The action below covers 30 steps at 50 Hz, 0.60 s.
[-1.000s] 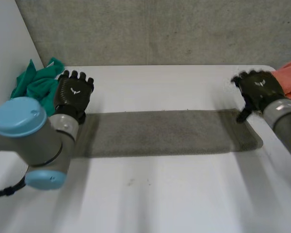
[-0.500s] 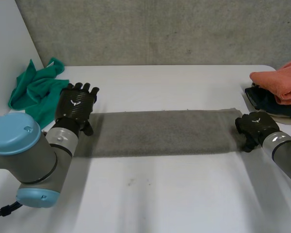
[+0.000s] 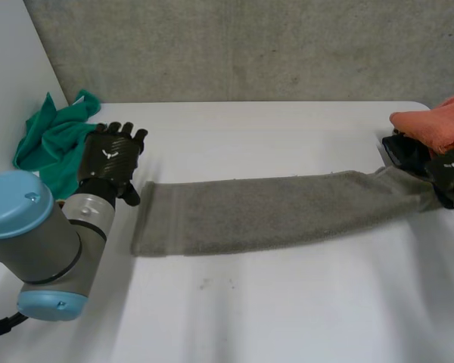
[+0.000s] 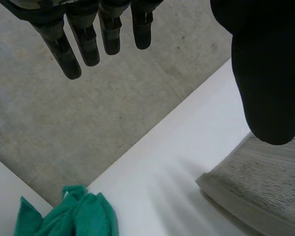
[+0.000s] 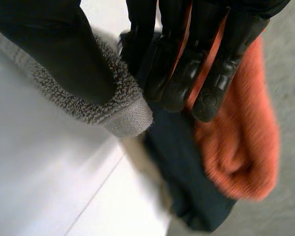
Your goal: Fold the laundry.
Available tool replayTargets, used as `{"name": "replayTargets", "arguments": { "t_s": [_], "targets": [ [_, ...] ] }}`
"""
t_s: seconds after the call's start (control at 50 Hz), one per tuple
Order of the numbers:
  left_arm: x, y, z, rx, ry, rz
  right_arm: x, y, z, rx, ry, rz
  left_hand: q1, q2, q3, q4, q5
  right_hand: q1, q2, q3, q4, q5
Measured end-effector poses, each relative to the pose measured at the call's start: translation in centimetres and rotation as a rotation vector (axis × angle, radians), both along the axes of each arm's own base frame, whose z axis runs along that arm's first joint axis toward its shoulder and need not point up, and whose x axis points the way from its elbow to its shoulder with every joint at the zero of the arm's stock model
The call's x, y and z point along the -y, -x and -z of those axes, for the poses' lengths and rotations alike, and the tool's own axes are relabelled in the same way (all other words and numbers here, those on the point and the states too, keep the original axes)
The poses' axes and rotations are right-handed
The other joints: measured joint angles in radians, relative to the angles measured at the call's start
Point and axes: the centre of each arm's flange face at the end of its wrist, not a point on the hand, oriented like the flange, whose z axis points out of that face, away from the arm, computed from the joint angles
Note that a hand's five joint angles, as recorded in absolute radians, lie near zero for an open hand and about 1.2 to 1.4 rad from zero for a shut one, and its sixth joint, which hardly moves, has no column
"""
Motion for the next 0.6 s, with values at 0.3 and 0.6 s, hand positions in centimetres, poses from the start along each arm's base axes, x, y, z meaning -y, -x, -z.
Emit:
{"name": "replayTargets", "arguments": {
  "t_s": [0.3,0.6],
  "targets": [
    [1.6,-4.1,-5.7,-0.095,0.136,-0.125,-10.2,-24.3,-4.5,0.152,0.331,-0.787,0.0,0.0,0.0,0.0,0.0,0.008,0.0,0.0,0.003,0.009],
    [1.9,-4.8,-4.6,-0.146,0.087,-0.136,-20.5,-33.8,4.0,0.309,0.077,-1.193,0.0,0.0,0.0,0.0,0.0,-0.651,-0.75,-0.742,-0.738,-0.692]
  ]
}}
